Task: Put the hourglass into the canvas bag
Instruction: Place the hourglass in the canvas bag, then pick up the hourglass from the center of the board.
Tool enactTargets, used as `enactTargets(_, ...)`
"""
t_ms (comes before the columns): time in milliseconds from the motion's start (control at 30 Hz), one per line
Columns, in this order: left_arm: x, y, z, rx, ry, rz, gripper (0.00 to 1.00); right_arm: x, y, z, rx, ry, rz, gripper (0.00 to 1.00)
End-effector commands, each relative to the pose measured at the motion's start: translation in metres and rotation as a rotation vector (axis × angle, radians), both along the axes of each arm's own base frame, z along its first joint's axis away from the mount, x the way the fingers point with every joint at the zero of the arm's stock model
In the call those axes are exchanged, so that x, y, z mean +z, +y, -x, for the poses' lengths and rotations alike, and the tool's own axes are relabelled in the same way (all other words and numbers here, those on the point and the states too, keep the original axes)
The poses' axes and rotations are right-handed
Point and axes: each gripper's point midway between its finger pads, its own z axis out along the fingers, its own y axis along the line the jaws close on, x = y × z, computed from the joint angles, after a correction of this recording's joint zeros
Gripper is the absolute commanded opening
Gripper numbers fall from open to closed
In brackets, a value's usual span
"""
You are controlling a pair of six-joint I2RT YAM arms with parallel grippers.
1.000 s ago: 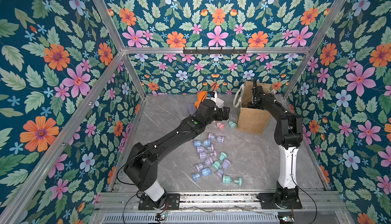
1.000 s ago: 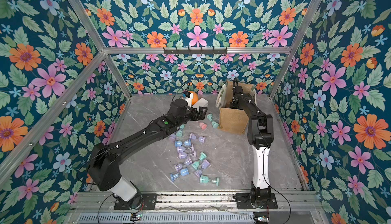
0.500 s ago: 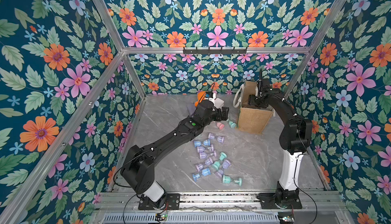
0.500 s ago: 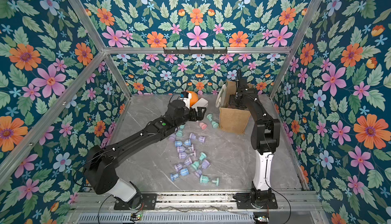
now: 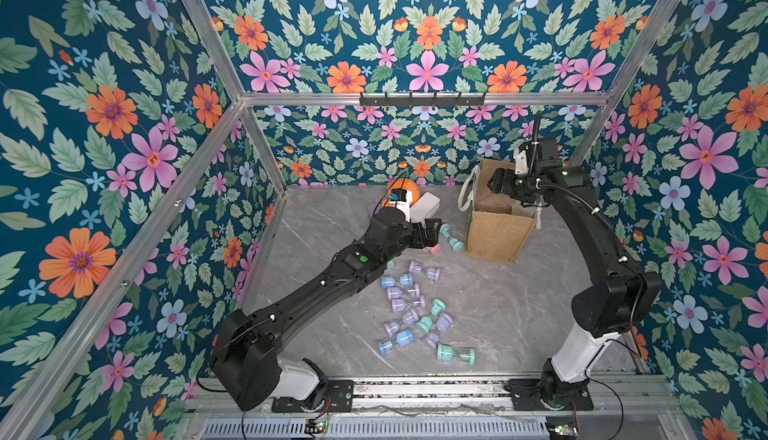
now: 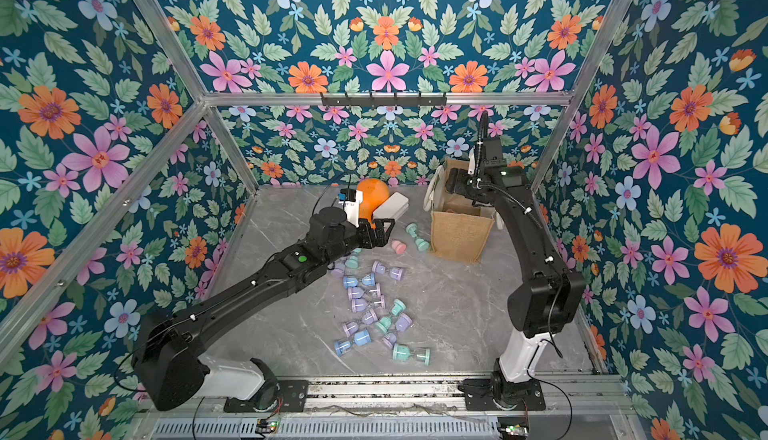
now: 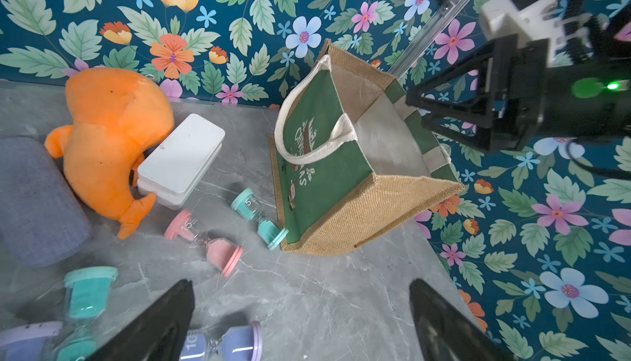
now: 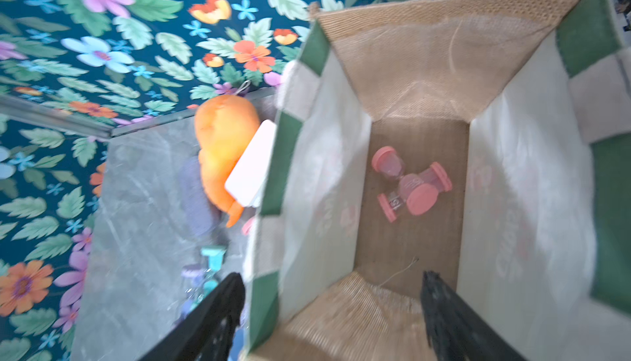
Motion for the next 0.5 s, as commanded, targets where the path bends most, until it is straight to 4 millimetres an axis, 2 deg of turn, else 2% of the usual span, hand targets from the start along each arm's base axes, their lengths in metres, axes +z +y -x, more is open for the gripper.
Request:
enactTargets(0,-0.003,0.011,0.006,0.018,-0.001,-0.015,1.0,0.002,0.011,0.029,0.01,0.021,0.036,0.83)
enactTargets(33,-0.006,0.014,0.009,0.024,0.005,-0.024,1.0,0.01,0.016,0.04,0.02,-0.003,0.05,0.83)
enactTargets(67,-0.008,0.018,0.011,0.03,0.008,-0.03,1.0,0.01,0.021,0.049,0.029,-0.008,0.074,0.83)
enactTargets(233,-0.019,0.038,0.019,0.083,0.018,-0.043,1.0,-0.005,0.047,0.083,0.068,-0.017,0.209,0.84)
enactTargets(333,-0.025,0.05,0.023,0.125,0.024,-0.046,1.0,-0.02,0.071,0.097,0.12,-0.024,0.242,0.84)
enactTargets(467,-0.033,0.064,0.03,0.164,0.036,-0.042,1.0,-0.055,0.117,0.115,0.281,0.022,0.231,0.84)
